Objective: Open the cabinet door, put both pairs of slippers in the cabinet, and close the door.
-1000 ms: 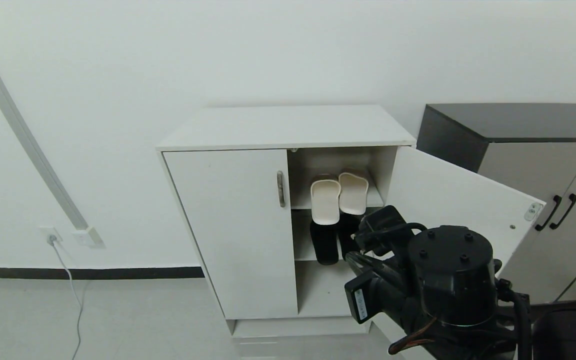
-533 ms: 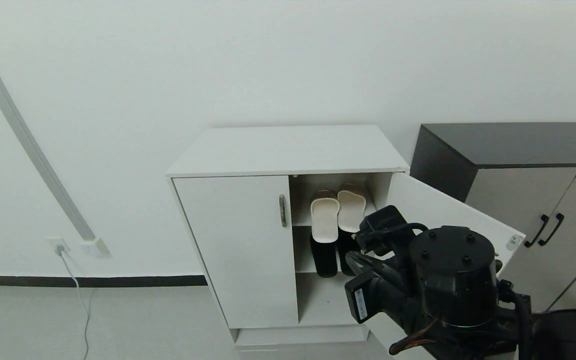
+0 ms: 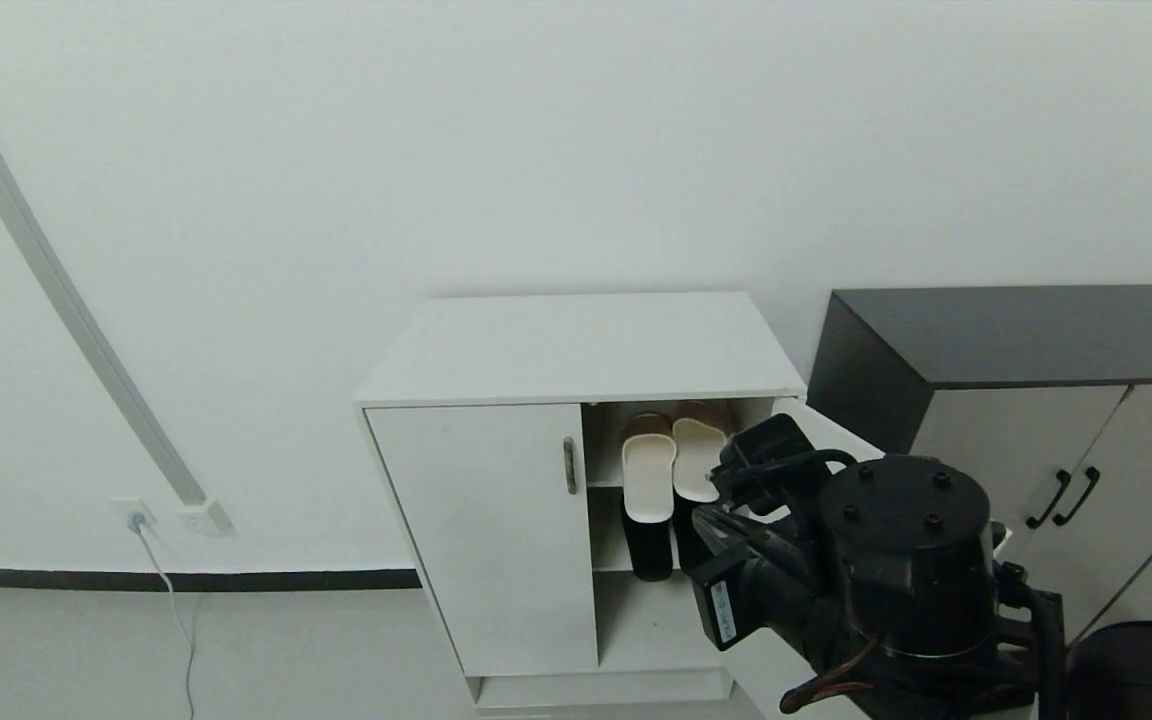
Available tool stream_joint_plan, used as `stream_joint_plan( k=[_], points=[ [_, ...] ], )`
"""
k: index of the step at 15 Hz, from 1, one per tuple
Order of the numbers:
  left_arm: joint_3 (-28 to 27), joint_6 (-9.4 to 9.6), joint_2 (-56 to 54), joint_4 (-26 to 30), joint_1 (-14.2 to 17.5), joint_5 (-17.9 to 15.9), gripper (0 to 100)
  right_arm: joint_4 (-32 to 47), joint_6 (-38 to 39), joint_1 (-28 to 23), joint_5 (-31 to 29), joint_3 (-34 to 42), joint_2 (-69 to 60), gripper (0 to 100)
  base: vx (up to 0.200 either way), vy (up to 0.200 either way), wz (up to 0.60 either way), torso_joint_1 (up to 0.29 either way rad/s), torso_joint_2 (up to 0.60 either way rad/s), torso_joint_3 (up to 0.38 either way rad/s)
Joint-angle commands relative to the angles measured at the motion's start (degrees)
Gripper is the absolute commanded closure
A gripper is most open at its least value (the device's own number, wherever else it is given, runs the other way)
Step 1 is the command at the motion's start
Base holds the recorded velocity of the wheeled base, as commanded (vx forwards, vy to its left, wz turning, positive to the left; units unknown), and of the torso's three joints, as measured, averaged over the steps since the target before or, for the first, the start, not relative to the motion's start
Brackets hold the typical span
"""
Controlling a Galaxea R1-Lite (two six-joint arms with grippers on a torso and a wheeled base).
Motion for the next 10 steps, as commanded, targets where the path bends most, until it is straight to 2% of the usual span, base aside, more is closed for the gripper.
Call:
stream_joint_plan(
  k=[1,5,10],
  points=[
    [0.0,0.03,0.1,0.0,0.0,0.0,100,0.0,0.0,0.0,0.3,0.1,-0.3,100,0.000,0.000,0.00,0.271,-0.61,-0.334],
    [0.0,-0.15,0.0,0.0,0.0,0.0,100,0.0,-0.1,-0.3,0.3,0.1,-0.1,100,0.000,0.000,0.00,0.205,-0.44,-0.242],
    [0.0,-0.06,0.0,0.0,0.0,0.0,100,0.0,-0.2,-0.5,0.3,0.1,0.1,100,0.000,0.000,0.00,0.010,-0.02,-0.014]
  ],
)
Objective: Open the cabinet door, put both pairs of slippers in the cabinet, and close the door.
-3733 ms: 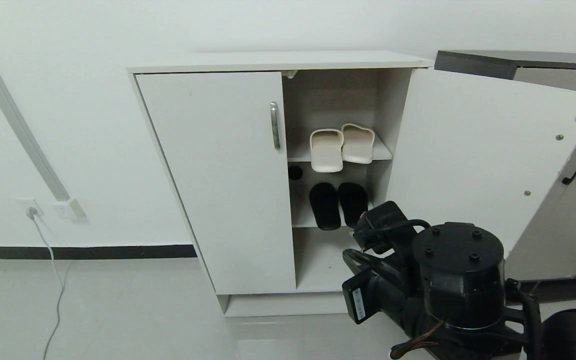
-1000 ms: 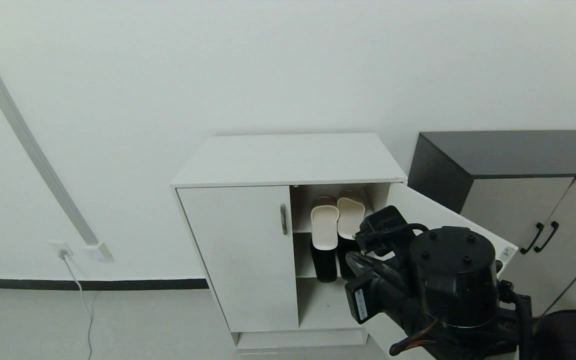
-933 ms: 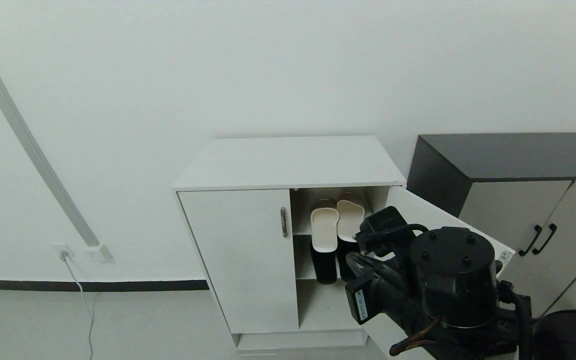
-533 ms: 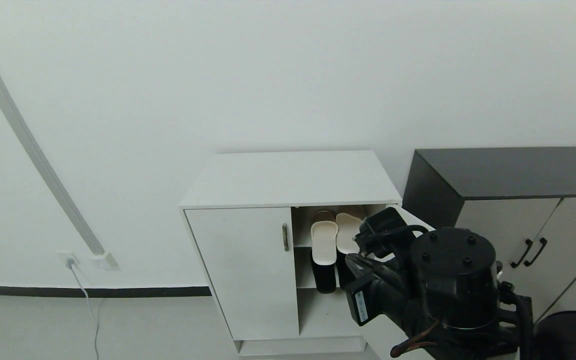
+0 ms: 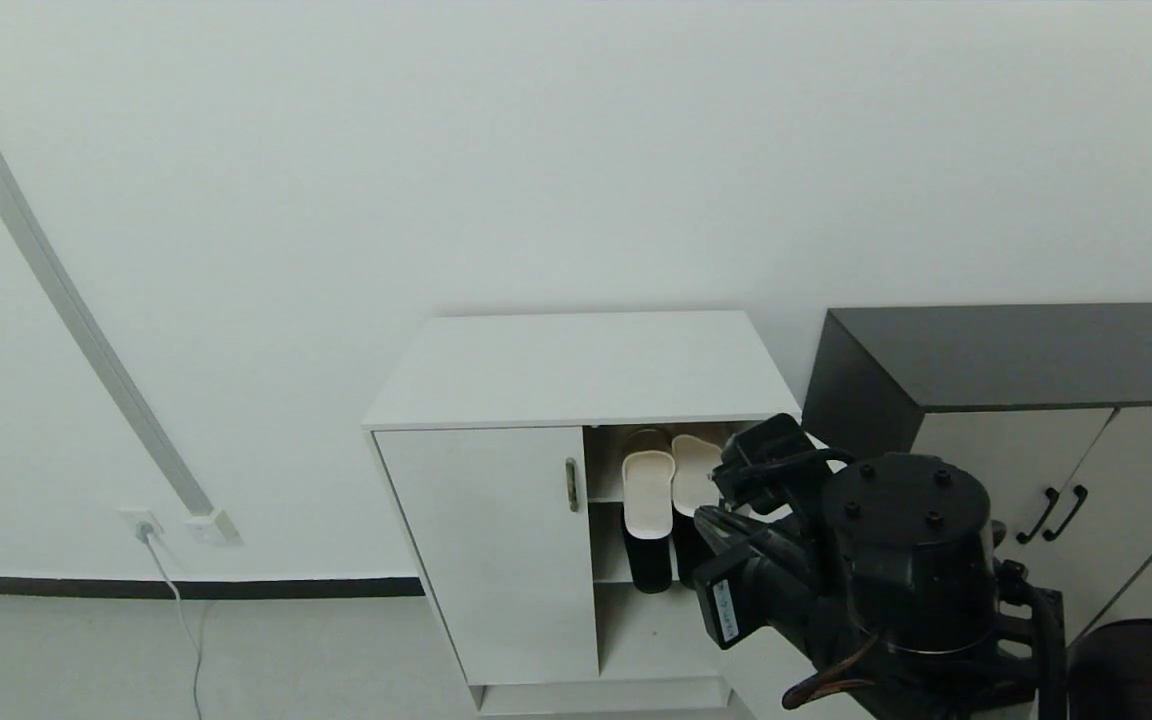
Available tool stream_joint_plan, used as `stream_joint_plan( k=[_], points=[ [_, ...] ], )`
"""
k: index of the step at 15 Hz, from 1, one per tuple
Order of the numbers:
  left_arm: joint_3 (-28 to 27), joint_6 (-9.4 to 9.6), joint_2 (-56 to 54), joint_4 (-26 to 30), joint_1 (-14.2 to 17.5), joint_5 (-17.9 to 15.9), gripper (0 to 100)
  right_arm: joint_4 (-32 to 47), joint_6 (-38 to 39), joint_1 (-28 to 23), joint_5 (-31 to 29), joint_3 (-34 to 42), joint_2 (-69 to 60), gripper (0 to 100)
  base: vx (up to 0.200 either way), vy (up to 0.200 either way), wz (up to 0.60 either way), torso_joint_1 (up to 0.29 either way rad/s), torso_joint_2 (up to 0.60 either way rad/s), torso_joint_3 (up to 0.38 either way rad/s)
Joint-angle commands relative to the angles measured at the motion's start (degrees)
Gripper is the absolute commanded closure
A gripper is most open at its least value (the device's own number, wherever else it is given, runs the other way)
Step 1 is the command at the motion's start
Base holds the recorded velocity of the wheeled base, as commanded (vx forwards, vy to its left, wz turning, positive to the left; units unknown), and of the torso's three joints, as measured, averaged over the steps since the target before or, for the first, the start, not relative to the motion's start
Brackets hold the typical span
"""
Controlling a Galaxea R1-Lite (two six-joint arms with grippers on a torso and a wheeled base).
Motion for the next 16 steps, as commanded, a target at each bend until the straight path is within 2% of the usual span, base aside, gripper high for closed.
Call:
stream_joint_plan(
  k=[1,8,15,16],
  points=[
    [0.0,-0.09,0.0,0.0,0.0,0.0,100,0.1,0.0,-0.3,0.0,-0.1,0.1,100,0.000,0.000,0.00,0.000,0.00,0.000],
    [0.0,-0.09,0.0,0.0,0.0,0.0,100,0.0,0.0,-1.3,0.1,-0.2,0.2,100,0.000,0.000,-0.60,0.006,0.00,0.000],
    [0.0,0.00,0.0,0.0,0.1,0.0,100,-0.1,-1.0,-3.2,0.5,-0.4,0.1,100,0.000,0.000,0.00,0.000,0.00,0.000],
    [0.0,0.09,0.0,0.0,0.0,0.0,100,-0.1,-1.5,-4.5,0.6,-1.0,0.0,100,-0.200,0.000,0.00,0.002,0.00,0.002]
  ],
)
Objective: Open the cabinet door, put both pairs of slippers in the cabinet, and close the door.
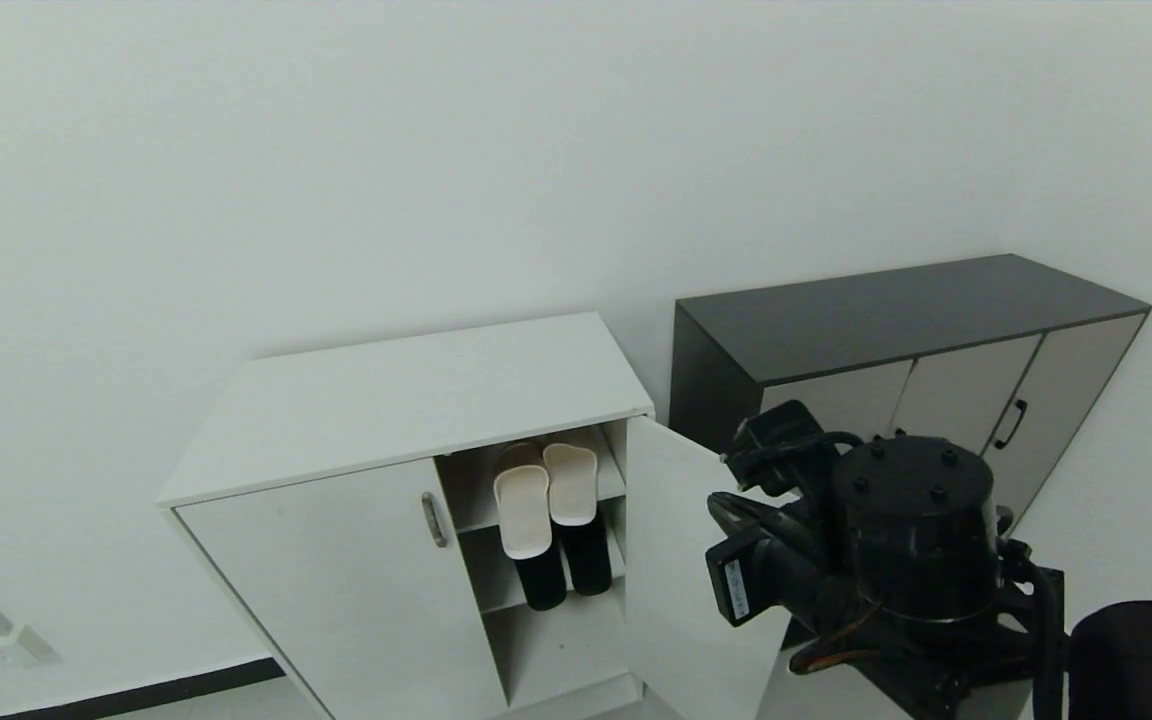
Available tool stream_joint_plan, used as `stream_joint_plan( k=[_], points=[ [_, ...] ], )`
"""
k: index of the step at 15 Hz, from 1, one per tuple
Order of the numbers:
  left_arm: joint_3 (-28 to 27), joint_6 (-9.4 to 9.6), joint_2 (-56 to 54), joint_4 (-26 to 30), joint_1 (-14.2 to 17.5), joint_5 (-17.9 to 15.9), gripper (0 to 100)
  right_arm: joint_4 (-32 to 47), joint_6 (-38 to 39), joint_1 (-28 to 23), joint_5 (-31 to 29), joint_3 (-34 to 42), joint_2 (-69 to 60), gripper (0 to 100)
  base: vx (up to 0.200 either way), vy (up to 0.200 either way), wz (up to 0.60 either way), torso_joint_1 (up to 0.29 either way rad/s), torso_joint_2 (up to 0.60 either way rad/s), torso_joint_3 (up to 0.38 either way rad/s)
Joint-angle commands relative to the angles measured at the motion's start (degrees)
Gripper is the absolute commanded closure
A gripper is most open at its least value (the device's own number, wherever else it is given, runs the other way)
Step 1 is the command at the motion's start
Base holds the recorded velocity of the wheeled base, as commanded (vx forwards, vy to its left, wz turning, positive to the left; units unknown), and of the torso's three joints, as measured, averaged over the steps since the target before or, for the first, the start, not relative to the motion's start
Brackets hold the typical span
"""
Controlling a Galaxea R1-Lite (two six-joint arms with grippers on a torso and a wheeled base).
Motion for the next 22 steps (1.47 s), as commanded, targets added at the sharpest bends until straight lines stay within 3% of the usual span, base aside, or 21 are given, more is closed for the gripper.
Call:
stream_joint_plan(
  k=[1,5,8,9,11,16,22],
  points=[
    [0.0,0.00,0.0,0.0,-0.1,0.0,100,-0.3,-0.6,-1.5,0.0,-0.8,-0.1,100,-0.200,0.000,0.00,-0.002,0.00,0.007],
    [0.0,0.09,0.1,0.0,0.0,0.0,100,-2.6,-3.9,-7.1,3.7,-3.0,0.7,100,-0.200,0.000,0.00,0.007,0.00,-0.001],
    [0.0,0.09,0.1,0.0,0.0,0.0,100,-1.4,-3.9,-14.5,9.7,-8.1,3.8,100,0.000,0.000,0.00,0.000,0.00,0.000],
    [0.0,0.09,0.1,0.0,-0.1,0.0,100,3.0,-3.5,-19.5,16.3,-12.5,5.6,100,0.000,0.000,0.00,0.000,0.00,0.000],
    [0.0,0.00,0.0,0.0,0.0,0.0,100,8.3,-2.3,-24.0,18.9,-19.3,9.4,100,0.000,0.000,0.00,0.000,0.00,0.000],
    [0.0,0.09,0.0,0.0,-0.1,0.0,100,10.0,-1.0,-29.5,23.3,-27.8,18.3,100,0.000,0.000,0.00,0.000,0.00,0.000],
    [0.0,0.09,0.0,0.0,-0.1,0.0,100,10.2,-1.0,-32.5,24.0,-30.7,24.3,100,0.000,0.000,0.00,0.000,0.00,0.000]
  ],
)
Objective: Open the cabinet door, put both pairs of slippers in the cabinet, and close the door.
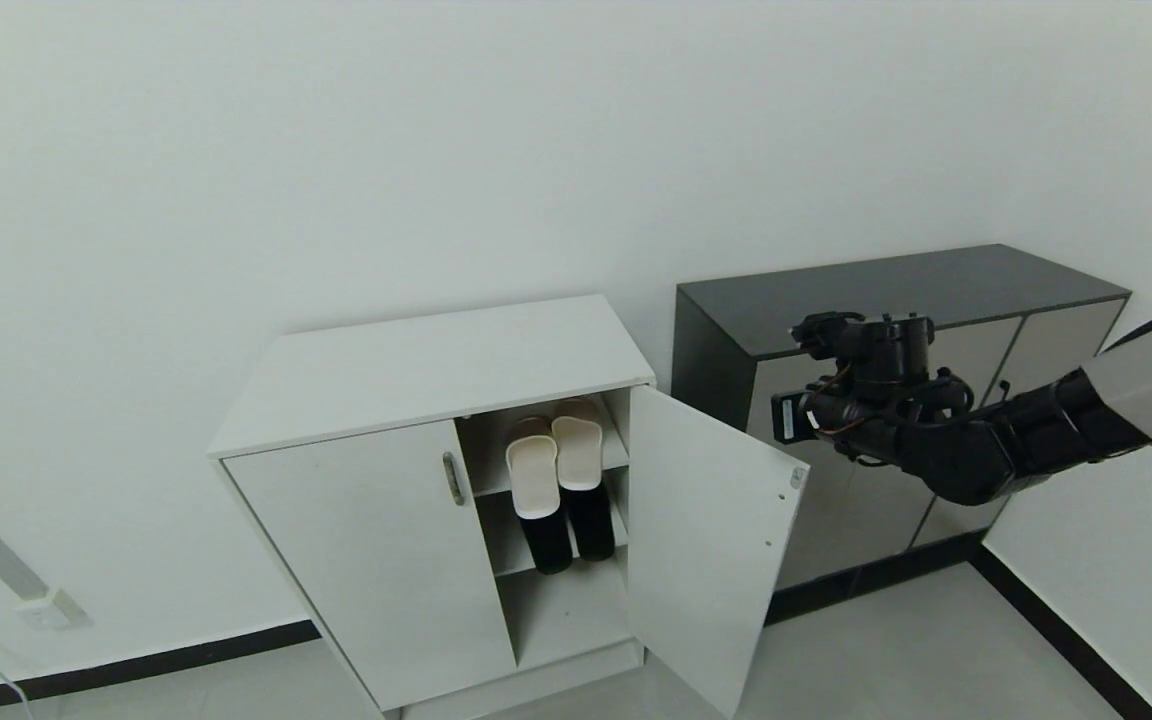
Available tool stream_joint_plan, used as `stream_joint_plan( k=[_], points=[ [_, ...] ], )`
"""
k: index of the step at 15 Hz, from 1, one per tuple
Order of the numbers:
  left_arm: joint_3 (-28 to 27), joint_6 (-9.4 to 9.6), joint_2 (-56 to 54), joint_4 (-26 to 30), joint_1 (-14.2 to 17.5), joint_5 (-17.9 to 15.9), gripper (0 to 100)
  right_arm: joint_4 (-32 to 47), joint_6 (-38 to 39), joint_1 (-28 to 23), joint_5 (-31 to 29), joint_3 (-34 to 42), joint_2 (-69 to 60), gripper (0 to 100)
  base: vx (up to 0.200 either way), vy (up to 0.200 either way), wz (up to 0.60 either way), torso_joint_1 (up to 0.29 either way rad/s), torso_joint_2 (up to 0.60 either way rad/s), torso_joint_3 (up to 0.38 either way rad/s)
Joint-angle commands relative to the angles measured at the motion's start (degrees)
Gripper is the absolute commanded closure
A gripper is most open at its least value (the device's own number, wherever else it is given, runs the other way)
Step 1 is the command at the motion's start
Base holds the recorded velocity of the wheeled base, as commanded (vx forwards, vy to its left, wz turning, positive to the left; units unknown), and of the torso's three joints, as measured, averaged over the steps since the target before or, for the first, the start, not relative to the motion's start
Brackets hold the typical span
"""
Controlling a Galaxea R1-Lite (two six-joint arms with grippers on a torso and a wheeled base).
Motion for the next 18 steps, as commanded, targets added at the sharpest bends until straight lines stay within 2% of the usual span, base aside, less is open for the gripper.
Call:
stream_joint_plan(
  k=[1,18],
  points=[
    [0.0,-0.02,0.1,0.0,0.0,0.0,100,-0.2,0.0,-0.7,-0.1,-0.7,2.9,100,0.000,0.000,0.00,0.000,0.00,0.000],
    [0.0,-0.02,0.0,0.0,0.0,0.0,100,-0.2,1.2,-1.5,-0.1,-0.5,6.7,100,0.000,0.000,0.00,0.000,0.00,0.000]
  ],
)
